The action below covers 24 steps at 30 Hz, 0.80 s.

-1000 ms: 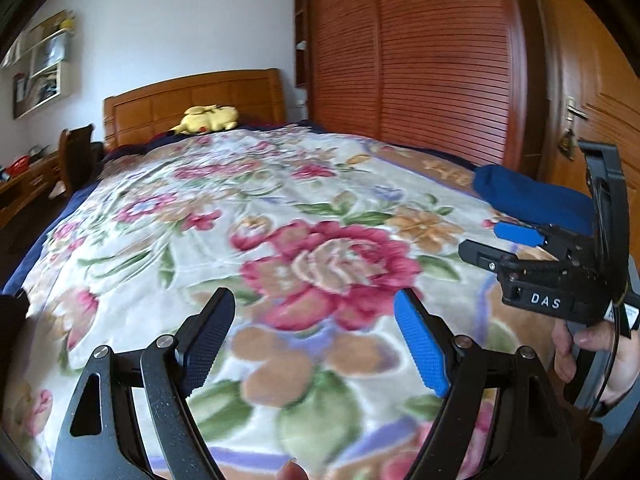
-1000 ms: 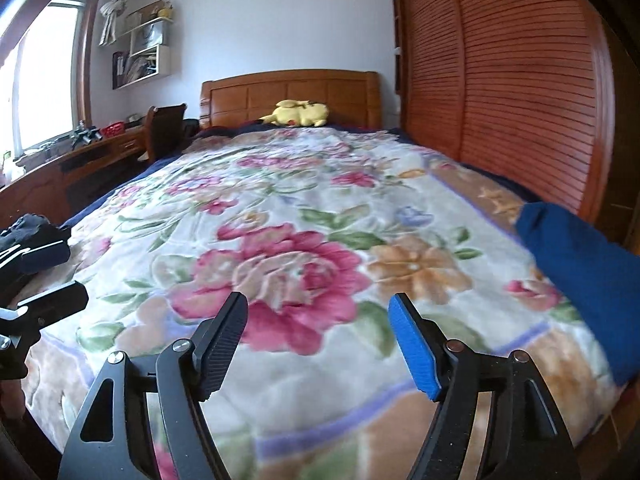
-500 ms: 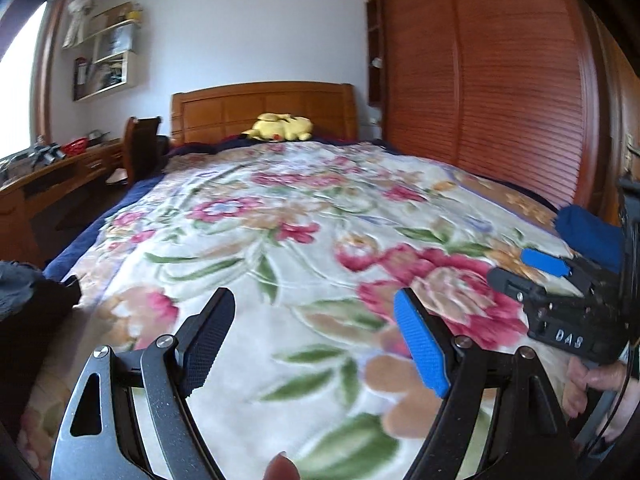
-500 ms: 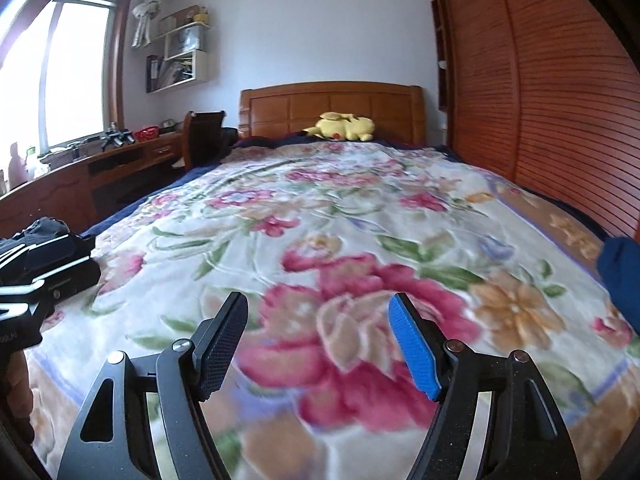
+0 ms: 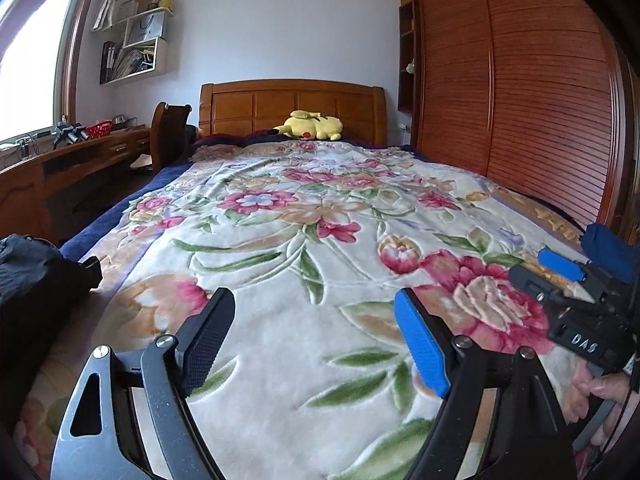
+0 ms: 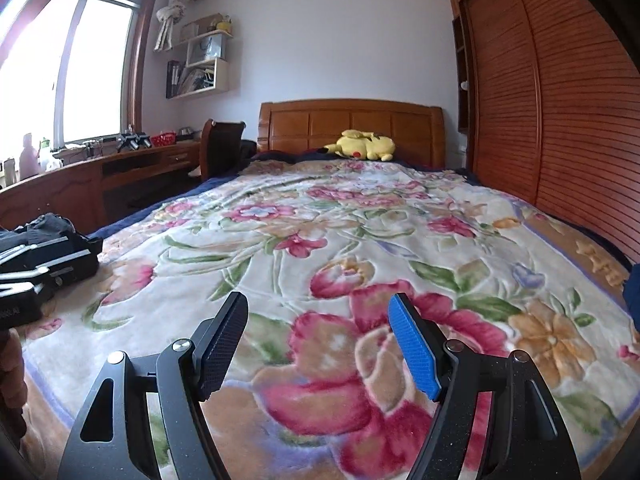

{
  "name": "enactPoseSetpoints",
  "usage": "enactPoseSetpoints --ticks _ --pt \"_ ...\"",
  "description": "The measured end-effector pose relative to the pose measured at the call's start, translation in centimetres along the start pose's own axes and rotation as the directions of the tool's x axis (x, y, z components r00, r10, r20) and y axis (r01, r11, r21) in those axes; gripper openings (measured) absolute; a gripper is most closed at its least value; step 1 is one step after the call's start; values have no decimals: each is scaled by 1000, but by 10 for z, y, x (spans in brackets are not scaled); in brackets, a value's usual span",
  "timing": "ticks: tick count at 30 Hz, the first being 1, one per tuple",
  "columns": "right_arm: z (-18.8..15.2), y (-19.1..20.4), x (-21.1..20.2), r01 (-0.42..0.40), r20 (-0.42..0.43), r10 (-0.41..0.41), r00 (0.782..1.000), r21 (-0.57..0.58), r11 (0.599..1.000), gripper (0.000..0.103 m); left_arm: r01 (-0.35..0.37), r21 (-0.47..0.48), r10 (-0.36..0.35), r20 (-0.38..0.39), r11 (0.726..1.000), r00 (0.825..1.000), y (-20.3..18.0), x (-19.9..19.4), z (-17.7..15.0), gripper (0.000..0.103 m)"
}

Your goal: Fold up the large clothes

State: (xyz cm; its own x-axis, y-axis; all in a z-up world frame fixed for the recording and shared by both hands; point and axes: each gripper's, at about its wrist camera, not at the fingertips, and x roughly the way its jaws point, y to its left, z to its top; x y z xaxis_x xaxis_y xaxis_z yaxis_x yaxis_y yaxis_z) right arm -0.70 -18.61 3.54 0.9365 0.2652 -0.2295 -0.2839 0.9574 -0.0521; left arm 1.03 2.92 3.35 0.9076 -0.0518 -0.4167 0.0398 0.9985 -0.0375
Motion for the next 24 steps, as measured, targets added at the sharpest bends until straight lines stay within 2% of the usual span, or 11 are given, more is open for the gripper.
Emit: enactPoseSetpoints --ticks 24 --pt "-5 -4 8 2 8 -2 1000 26 1000 75 -38 18 38 24 999 999 2 -5 -4 83"
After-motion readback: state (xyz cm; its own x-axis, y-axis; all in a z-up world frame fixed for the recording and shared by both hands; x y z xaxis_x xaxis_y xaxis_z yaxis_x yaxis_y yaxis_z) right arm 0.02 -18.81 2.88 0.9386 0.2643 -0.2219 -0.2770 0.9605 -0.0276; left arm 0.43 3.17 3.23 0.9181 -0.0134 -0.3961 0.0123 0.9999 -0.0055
